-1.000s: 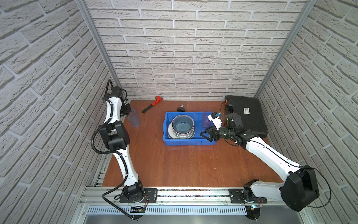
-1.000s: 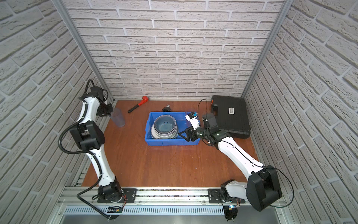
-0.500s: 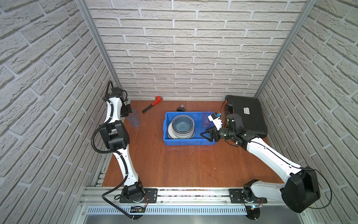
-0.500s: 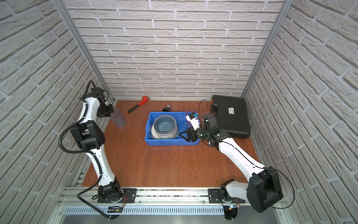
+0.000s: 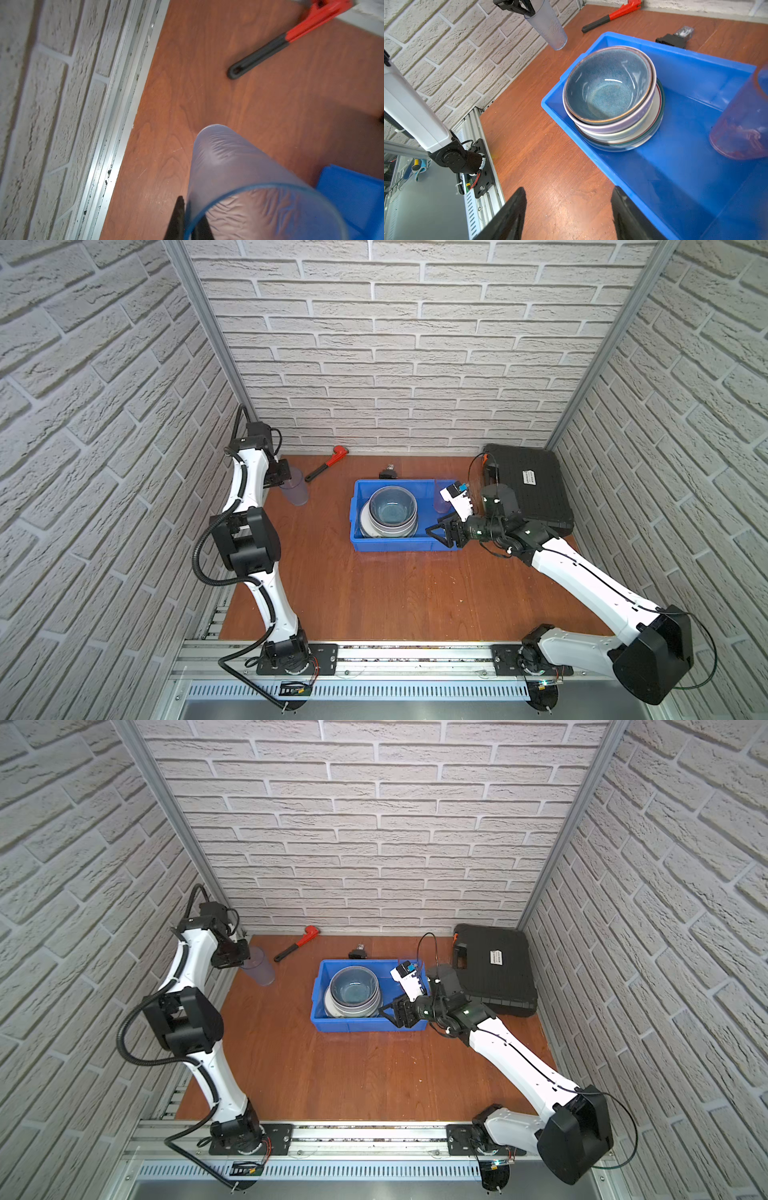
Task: Place the mixed dishes into the plastic bin
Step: 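Lift the frosted cup with the left gripper while the right reaches toward it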
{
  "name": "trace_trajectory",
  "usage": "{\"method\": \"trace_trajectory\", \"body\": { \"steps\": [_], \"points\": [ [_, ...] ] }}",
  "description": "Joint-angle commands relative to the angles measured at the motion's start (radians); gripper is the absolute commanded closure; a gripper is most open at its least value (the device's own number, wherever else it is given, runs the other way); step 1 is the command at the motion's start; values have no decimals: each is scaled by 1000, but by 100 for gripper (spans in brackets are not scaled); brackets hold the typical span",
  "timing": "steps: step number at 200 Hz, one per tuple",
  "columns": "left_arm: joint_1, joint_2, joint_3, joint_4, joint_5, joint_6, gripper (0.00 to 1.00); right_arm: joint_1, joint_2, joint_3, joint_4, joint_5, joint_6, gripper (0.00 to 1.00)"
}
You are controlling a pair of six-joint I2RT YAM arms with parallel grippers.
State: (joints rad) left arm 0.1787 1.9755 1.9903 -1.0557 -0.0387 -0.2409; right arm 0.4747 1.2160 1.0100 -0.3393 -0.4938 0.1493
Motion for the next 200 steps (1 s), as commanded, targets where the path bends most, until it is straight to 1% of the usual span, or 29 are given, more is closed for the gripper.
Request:
{"method": "trace_trajectory", "body": {
  "steps": [1, 30, 49, 57, 67, 90, 106, 141, 168, 187, 200],
  "points": [
    [-37, -134, -41, 74, -9, -6, 100, 33, -18, 51, 2, 49, -11, 34],
    [-106, -275, -108, 109, -52, 9, 100, 74, 8, 104, 17, 109, 1, 34],
    [-225, -388, -171, 142, -139, 41, 100, 116, 38, 155, 1, 224, -3, 36],
    [-285, -434, -198, 163, -195, 52, 100, 129, 56, 180, -8, 245, -8, 36],
    [-345, -479, -225, 183, -233, 47, 100, 143, 74, 204, -4, 253, -3, 36],
    [-449, -556, -270, 192, -248, -7, 100, 167, 102, 240, 36, 252, 24, 36],
    [-522, -611, -326, 226, -282, -22, 100, 187, 119, 269, 53, 267, 42, 37],
    [-645, -715, -456, 351, -299, -45, 100, 260, 160, 334, 67, 422, 28, 38],
    [-723, -769, -560, 464, -310, -72, 100, 291, 200, 387, 89, 459, 42, 38],
    [-783, -791, -618, 526, -361, -81, 100, 315, 232, 419, 113, 478, 46, 38],
    [-816, -804, -651, 563, -389, -81, 100, 336, 256, 438, 121, 532, 47, 38]
  ]
}}
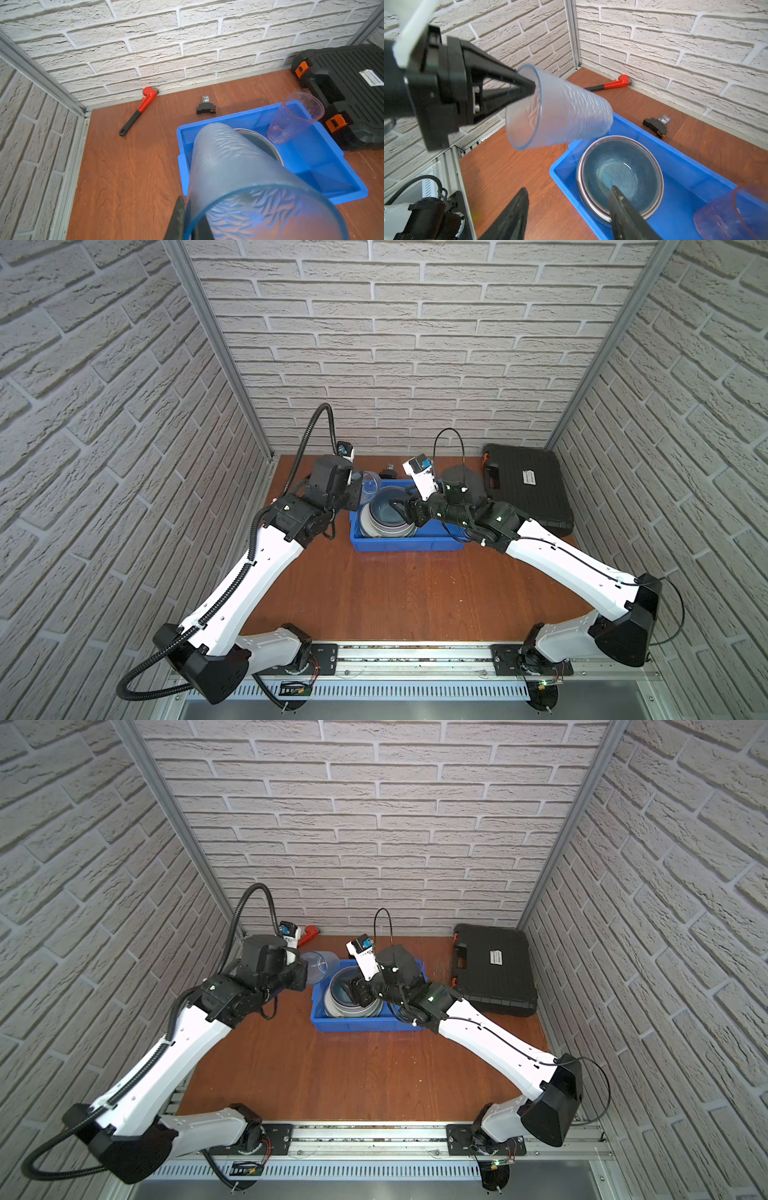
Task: Place the mixed dishes into the plastic bin
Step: 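Lift the frosted cup with the left gripper while the right reaches toward it, then grip the frosted cup with the right gripper and open the left gripper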
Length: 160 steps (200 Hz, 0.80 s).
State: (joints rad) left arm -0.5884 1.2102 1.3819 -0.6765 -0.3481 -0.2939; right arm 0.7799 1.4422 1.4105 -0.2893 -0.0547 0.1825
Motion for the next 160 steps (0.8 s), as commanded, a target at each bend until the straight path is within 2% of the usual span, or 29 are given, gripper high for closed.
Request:
{"method": "trace_trajectory", "body": {
  "steps": [1, 28, 101, 135, 160],
  "points": [
    [-51, -39, -43, 186, -82, -28, 100, 33, 31, 39, 71, 98, 14, 38],
    [-83, -64, -87, 239, -126, -42, 100, 55, 69, 65, 79, 149, 25, 38],
    [-119, -103, -144, 322, -89, -28, 100, 76, 137, 116, 67, 263, 48, 42],
    [-142, -95, -165, 359, -88, -25, 100, 97, 161, 148, 17, 392, 63, 47],
    [-160, -82, -155, 368, -86, -24, 100, 102, 165, 148, 10, 437, 79, 50]
  ]
}}
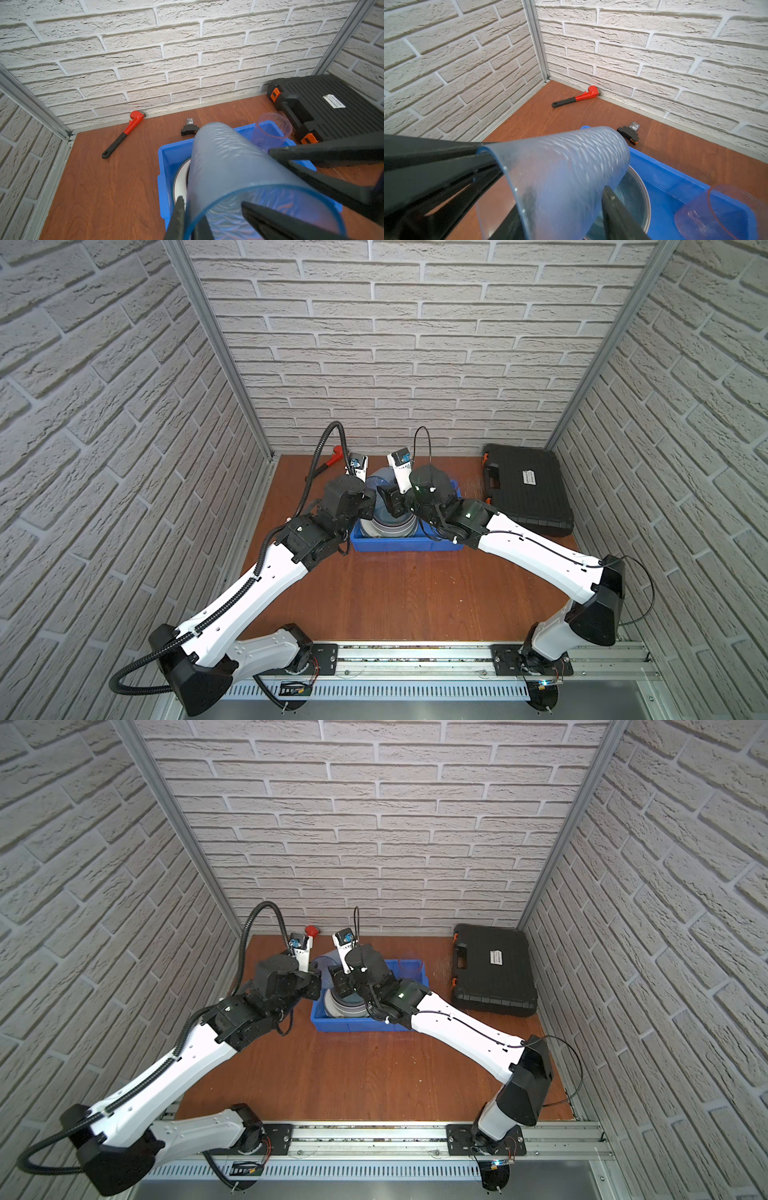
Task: Place the mixed dishes into the plastic bin
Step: 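Grip the frosted cup with the right gripper and open the left gripper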
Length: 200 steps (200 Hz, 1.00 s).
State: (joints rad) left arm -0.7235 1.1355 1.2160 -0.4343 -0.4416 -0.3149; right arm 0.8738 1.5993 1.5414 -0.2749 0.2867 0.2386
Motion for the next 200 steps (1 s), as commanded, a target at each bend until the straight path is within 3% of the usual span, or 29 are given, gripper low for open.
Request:
{"method": "trace_trajectory", "body": {
  "steps": [1, 48, 119, 152, 200],
  "points": [
    [-26, -7, 11, 126, 8, -3, 100, 8, 9, 17, -4, 97, 23, 50],
    [-37, 2, 27, 150, 62, 0, 100, 10, 31, 48, -59, 162, 50, 56],
    [-47, 10, 37, 176, 142, 31, 100, 11, 57, 90, -122, 166, 76, 64],
    [-49, 10, 37, 183, 167, 46, 99, 11, 65, 105, -137, 149, 90, 76],
    [-49, -1, 29, 183, 181, 42, 90, 10, 60, 106, -132, 135, 97, 89]
  ]
}}
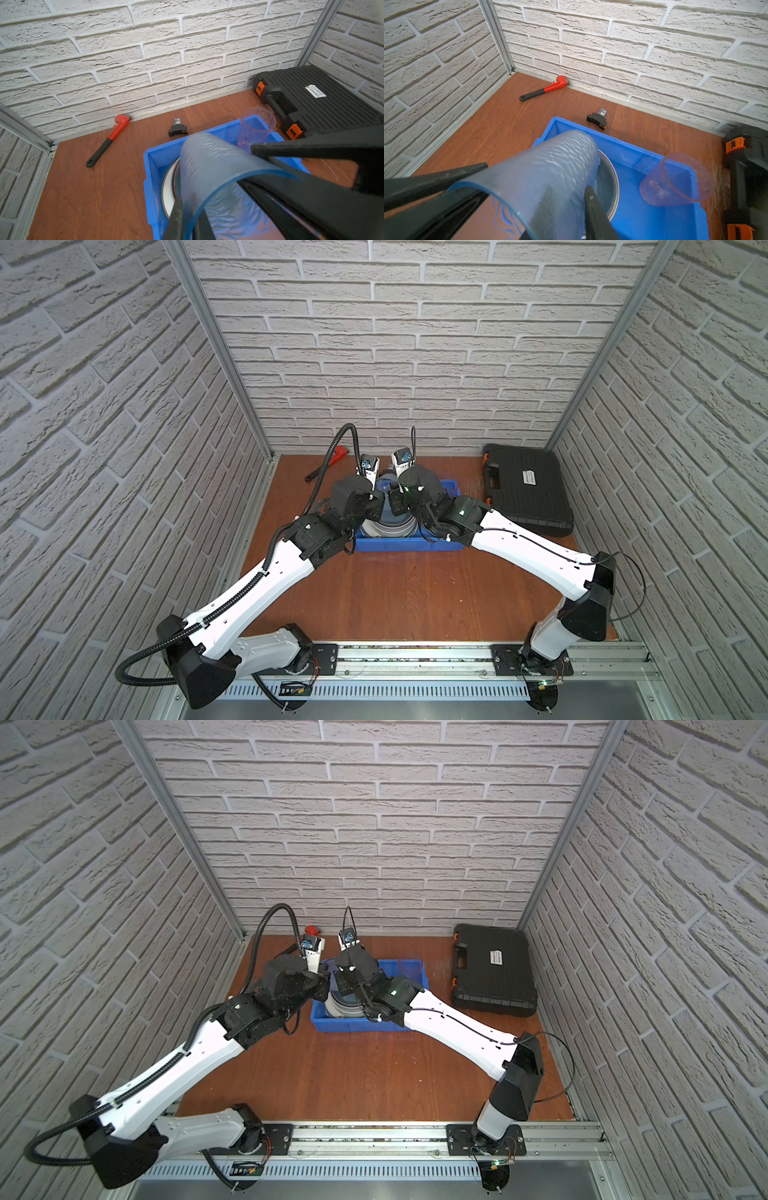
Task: Place the mixed dishes into the plastic bin
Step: 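Grip the frosted cup with the right gripper and open the left gripper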
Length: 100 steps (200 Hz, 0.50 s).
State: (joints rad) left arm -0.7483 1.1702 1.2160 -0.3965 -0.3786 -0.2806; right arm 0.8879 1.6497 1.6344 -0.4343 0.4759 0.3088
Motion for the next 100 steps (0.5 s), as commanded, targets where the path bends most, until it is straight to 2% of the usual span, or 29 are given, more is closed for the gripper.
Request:
{"method": "trace_trajectory", "body": {
  "steps": [1, 20, 100],
  "points": [
    [-24, -37, 29, 145, 118, 8, 90, -4, 9, 13, 28, -54, 27, 89],
    [-23, -43, 21, 145, 119, 4, 86, -6, 7, 13, 28, -56, 27, 93],
    [-23, -85, -12, 123, 109, -10, 76, -10, -28, -27, 31, -62, 28, 94]
  ]
}}
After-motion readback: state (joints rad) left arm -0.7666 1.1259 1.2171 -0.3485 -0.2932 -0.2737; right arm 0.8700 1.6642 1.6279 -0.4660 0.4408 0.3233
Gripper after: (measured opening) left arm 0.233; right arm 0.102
